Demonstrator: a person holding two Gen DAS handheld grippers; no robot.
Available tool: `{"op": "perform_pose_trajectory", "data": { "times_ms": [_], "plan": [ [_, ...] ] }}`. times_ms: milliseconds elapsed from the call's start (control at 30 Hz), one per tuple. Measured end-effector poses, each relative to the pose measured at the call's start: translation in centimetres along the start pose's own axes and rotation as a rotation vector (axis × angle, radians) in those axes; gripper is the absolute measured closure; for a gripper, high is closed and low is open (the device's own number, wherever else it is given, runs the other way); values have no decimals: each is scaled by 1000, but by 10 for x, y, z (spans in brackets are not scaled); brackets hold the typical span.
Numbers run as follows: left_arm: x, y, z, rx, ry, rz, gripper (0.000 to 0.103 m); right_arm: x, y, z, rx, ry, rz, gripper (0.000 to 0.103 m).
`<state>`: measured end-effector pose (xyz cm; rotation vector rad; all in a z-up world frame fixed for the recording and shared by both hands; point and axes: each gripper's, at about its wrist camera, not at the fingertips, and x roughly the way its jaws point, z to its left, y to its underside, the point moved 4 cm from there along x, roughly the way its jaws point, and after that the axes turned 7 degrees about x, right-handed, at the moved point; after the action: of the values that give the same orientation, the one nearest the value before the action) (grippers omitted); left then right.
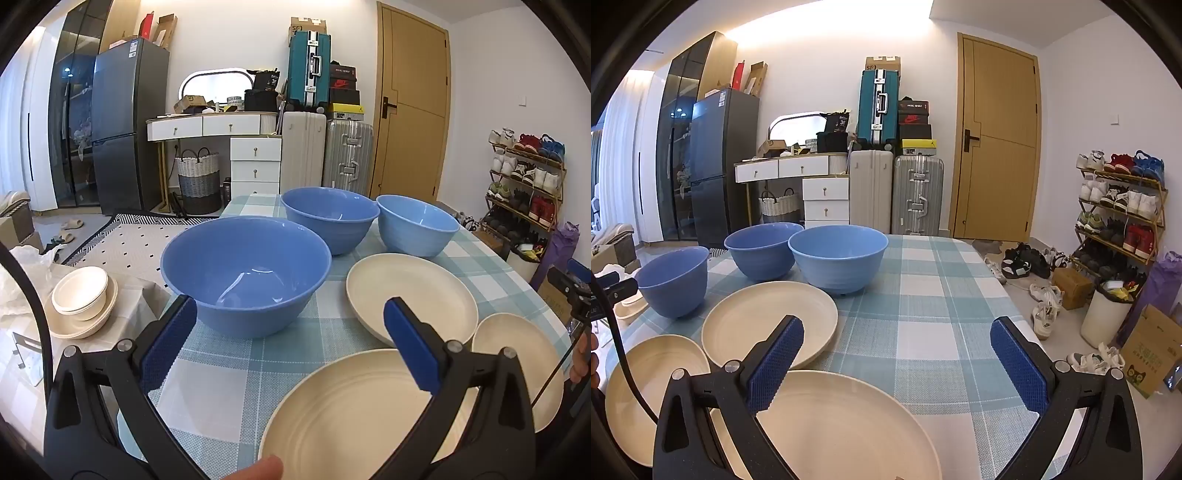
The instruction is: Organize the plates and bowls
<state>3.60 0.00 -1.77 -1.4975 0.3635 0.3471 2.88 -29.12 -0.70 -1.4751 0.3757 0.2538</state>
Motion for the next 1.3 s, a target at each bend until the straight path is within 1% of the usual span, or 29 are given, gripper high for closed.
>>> {"op": "perform_pose_trajectory", "data": {
  "times_ms": [333,633,733,967,1167,1300],
  "plan": [
    [0,0,0,10,-6,4,2,0,0,0,-2,-6,7,0],
    [2,1,5,8,-9,1,2,0,4,-5,11,-46,22,0],
    [3,1,6,12,-10,0,2,1,4,1,1,-51,28,0],
    [3,3,8,15,-10,-1,2,-3,3,2,-1,-41,12,0],
    [5,4,5,21,-14,-1,2,-11,2,-3,26,-36,-14,0],
    [2,3,3,22,-13,-1,2,-13,2,-4,36,-30,-16,0]
  ]
}}
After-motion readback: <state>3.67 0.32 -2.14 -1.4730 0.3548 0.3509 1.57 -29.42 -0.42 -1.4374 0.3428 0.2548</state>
